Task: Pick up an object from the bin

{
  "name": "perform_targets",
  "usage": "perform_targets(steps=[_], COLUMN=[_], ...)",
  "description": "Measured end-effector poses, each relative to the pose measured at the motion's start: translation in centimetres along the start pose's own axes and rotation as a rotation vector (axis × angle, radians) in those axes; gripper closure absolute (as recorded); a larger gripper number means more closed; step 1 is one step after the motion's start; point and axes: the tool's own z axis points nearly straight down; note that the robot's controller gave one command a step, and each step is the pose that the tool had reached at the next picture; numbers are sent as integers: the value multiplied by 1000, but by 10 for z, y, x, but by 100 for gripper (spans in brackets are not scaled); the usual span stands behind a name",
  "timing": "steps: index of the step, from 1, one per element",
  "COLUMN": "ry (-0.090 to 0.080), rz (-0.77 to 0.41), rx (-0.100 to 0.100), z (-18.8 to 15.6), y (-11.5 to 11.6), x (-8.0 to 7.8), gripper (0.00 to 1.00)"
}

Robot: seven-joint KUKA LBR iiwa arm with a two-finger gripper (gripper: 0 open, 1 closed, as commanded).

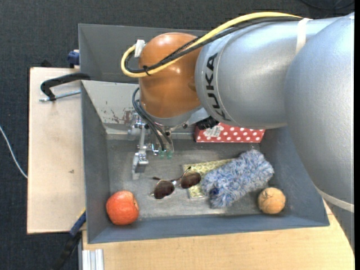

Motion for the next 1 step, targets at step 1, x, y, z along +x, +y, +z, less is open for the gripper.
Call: perform_targets(steps=[1], ry=[-8], rz=[3], rx=[-2], z=[-5], y=[-1], x=[-2], gripper=[0])
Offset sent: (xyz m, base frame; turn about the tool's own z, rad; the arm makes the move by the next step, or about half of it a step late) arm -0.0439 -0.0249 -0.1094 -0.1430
